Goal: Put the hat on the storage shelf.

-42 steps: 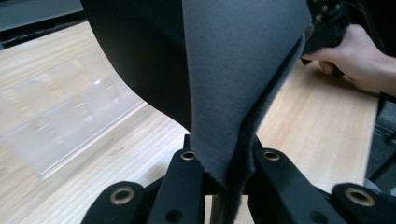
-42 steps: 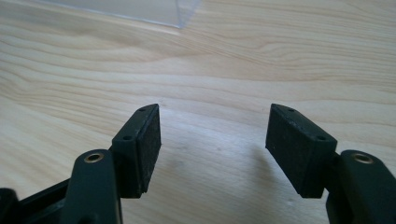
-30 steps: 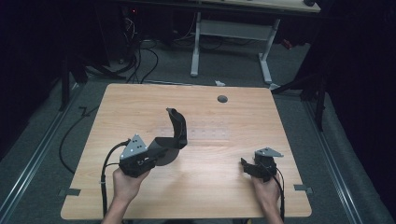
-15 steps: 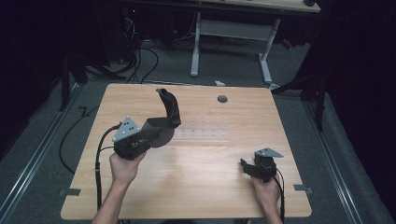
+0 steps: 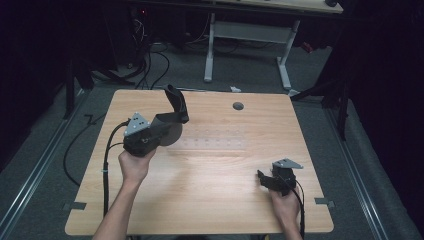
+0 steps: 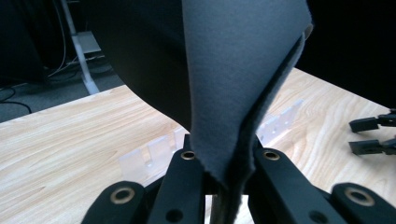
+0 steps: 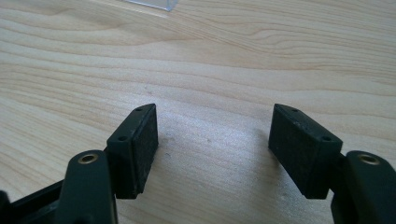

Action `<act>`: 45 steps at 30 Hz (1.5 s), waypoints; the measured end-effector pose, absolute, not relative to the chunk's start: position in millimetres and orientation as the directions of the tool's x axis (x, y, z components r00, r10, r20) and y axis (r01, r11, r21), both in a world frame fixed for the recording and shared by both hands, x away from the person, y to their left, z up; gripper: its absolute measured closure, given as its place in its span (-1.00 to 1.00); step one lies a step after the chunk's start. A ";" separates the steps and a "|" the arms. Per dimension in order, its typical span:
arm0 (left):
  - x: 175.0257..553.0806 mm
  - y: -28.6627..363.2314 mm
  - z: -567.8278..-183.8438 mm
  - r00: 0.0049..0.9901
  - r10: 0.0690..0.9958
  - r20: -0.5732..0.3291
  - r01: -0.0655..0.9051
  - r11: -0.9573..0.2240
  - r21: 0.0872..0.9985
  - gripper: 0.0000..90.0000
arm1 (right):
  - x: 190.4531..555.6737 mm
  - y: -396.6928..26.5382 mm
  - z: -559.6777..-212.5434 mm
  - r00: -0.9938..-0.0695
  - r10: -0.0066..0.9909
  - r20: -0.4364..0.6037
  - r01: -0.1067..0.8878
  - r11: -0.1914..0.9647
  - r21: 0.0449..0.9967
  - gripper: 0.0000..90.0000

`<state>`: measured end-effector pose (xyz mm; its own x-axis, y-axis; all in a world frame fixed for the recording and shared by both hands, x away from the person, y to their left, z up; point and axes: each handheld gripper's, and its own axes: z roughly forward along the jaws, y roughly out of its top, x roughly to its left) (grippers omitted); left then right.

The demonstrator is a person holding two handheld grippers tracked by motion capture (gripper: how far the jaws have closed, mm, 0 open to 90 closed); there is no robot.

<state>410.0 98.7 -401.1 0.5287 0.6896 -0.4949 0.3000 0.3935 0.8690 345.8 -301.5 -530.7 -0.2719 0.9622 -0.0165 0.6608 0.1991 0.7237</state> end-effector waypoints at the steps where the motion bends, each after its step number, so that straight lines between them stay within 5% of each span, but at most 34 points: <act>1: 412.2 98.3 -401.9 0.525 0.693 -0.494 0.301 0.392 0.869 0.92 | 346.0 -301.6 -530.7 -0.275 0.961 -0.019 0.659 0.203 0.724 -0.27; 45: 451.2 84.4 -436.6 0.404 0.805 -0.434 0.271 0.348 0.897 0.91 | 345.7 -301.0 -530.7 -0.280 0.960 -0.017 0.659 0.205 0.723 -0.28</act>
